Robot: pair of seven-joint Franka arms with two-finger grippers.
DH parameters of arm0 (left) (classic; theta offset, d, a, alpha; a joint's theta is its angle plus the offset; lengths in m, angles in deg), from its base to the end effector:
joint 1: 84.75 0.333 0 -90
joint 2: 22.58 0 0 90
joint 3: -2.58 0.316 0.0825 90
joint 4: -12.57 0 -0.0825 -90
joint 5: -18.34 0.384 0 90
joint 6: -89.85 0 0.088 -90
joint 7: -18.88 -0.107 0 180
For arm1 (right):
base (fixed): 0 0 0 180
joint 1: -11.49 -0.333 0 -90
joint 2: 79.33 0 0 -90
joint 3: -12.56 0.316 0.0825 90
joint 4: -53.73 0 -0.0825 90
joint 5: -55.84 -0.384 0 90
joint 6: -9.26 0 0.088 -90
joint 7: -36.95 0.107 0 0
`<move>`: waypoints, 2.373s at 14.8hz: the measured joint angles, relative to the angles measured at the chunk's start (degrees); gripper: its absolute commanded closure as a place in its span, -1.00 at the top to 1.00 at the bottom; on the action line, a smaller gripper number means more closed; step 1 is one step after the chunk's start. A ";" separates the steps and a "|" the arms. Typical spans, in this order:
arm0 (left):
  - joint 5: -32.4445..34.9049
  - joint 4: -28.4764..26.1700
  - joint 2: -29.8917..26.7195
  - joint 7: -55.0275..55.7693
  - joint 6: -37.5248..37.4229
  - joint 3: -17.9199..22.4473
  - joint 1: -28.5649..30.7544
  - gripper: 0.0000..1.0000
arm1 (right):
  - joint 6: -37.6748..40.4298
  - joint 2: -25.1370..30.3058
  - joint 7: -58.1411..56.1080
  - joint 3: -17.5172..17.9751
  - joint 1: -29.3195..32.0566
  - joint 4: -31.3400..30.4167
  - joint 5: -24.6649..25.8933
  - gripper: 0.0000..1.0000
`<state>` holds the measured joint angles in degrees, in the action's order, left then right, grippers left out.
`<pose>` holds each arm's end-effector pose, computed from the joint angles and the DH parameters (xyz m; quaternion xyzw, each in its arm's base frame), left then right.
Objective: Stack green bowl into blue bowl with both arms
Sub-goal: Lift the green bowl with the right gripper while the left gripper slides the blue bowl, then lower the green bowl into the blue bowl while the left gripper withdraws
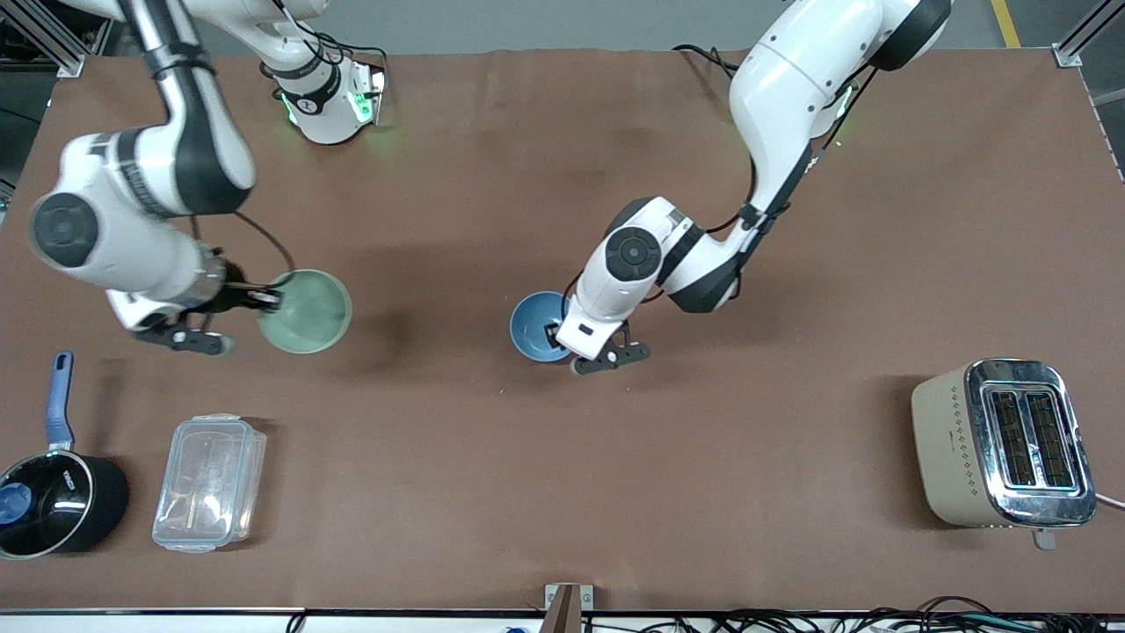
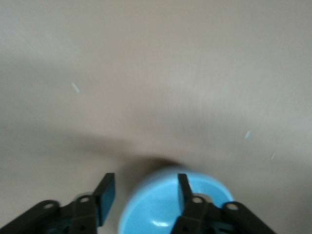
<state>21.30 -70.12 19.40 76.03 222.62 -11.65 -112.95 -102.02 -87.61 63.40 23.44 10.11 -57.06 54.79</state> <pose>0.5701 -0.4696 0.2806 0.9838 0.1486 0.0070 0.1005 0.5626 0.1204 0.4029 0.9894 -0.1271 -0.0702 0.0014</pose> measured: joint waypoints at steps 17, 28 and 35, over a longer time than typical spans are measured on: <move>0.01 5.23 -31.50 -39.78 -41.51 5.83 21.91 1.00 | -25.29 -20.25 49.65 16.78 -13.96 3.81 12.66 -0.99; -0.10 -7.96 -47.43 -53.83 -45.27 5.88 28.05 1.00 | -27.14 -23.99 51.74 16.72 -14.64 4.72 16.84 -0.89; -3.56 -10.69 -48.85 -53.84 -45.15 6.13 30.13 1.00 | -27.40 -24.25 51.79 16.10 -13.62 4.88 16.85 0.40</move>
<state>17.74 -80.81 -29.44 22.18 177.47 -5.52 -82.82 -129.41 -111.86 115.20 39.55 -3.51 -52.18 71.64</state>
